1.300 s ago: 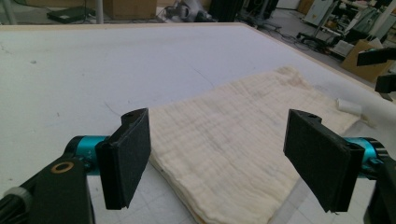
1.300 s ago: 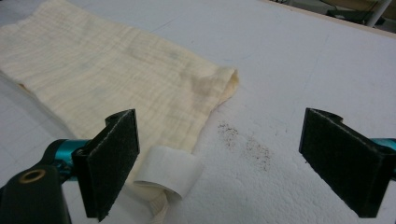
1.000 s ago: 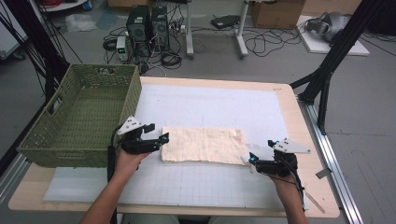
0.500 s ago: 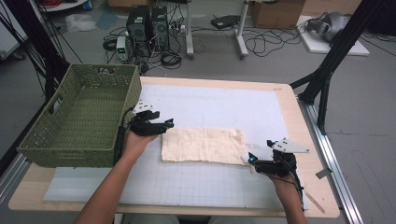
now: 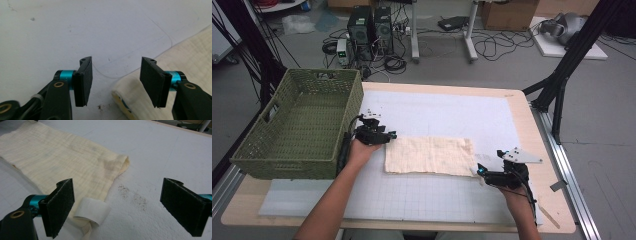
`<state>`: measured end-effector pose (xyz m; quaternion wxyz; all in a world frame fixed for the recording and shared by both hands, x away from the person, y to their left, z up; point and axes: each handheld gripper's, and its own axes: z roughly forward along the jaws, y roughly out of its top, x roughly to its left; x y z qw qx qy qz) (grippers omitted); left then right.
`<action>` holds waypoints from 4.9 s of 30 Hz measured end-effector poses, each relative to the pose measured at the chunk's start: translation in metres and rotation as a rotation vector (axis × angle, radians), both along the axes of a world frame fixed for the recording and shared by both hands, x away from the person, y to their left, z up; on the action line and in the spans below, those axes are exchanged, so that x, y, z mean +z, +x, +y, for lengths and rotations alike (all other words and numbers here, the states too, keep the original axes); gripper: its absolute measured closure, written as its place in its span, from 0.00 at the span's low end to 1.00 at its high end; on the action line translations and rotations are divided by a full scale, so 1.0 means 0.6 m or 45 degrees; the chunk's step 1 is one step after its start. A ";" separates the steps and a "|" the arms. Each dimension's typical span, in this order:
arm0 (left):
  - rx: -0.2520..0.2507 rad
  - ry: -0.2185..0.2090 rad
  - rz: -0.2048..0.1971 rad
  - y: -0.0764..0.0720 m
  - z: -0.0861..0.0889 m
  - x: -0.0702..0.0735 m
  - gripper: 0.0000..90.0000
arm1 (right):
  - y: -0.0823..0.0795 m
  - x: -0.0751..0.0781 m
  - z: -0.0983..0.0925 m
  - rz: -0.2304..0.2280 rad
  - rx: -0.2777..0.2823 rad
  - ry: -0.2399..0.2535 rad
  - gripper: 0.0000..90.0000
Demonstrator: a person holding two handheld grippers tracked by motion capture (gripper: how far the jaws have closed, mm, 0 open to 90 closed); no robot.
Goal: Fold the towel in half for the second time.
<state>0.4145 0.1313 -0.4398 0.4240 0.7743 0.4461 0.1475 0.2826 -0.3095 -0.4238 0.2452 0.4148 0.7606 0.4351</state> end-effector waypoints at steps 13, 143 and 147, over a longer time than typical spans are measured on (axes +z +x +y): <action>-0.066 0.066 0.020 -0.015 -0.003 -0.004 0.63 | 0.008 0.002 0.006 0.007 0.013 0.018 0.13; -0.200 -0.134 -0.143 -0.166 -0.025 0.014 0.85 | 0.027 -0.018 0.045 0.006 0.398 -0.145 0.95; -0.190 -0.035 -0.106 -0.167 -0.035 -0.001 0.84 | 0.023 -0.016 0.042 0.023 0.393 -0.127 0.89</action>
